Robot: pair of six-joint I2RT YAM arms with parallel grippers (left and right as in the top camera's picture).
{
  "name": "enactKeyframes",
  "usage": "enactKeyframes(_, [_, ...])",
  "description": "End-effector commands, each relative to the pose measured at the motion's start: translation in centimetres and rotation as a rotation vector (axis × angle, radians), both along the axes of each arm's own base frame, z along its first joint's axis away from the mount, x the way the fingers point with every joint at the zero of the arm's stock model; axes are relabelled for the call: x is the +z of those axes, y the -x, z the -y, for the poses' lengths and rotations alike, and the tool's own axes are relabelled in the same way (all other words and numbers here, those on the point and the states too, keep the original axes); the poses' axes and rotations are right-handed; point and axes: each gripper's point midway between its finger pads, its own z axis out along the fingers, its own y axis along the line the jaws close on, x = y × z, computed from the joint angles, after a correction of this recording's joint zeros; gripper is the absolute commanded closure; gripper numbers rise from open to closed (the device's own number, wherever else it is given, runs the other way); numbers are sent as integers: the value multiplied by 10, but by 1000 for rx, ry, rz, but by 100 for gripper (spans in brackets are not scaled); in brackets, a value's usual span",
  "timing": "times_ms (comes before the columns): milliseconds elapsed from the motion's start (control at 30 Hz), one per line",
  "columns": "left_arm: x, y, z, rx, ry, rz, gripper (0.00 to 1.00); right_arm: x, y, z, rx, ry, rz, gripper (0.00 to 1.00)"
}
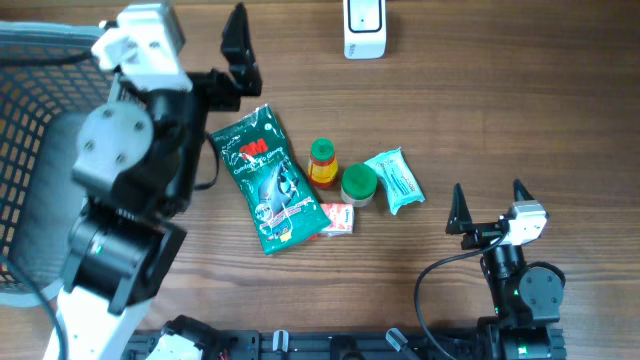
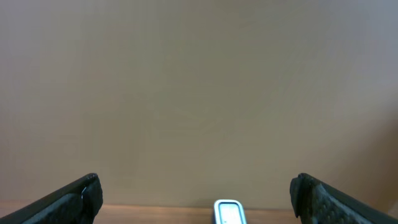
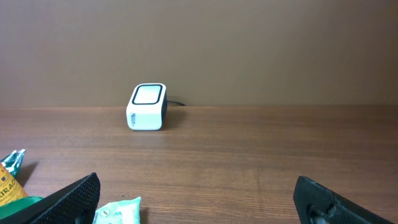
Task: Scan the item barcode
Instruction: 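Carry the 3M gloves pack with the left gripper and lay it left of the bottle, then withdraw the left arm toward rest and reach the right gripper toward the light-blue pack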
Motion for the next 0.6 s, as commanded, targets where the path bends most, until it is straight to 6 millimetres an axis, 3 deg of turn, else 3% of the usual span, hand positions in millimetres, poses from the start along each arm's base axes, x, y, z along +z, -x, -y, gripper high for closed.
enactKeyframes(0, [5, 17, -12, 30, -151, 19, 0, 2, 1, -2, 12, 11, 10, 0])
enactKeyframes(133, [-1, 26, -19, 50, -195, -8, 0, 2, 1, -2, 12, 11, 10, 0])
enactKeyframes(367, [16, 46, -27, 52, -166, 49, 0, 2, 1, -2, 12, 12, 10, 0])
enactKeyframes(567, [37, 80, -41, 57, -123, 120, 0, 2, 1, -2, 11, 11, 10, 0])
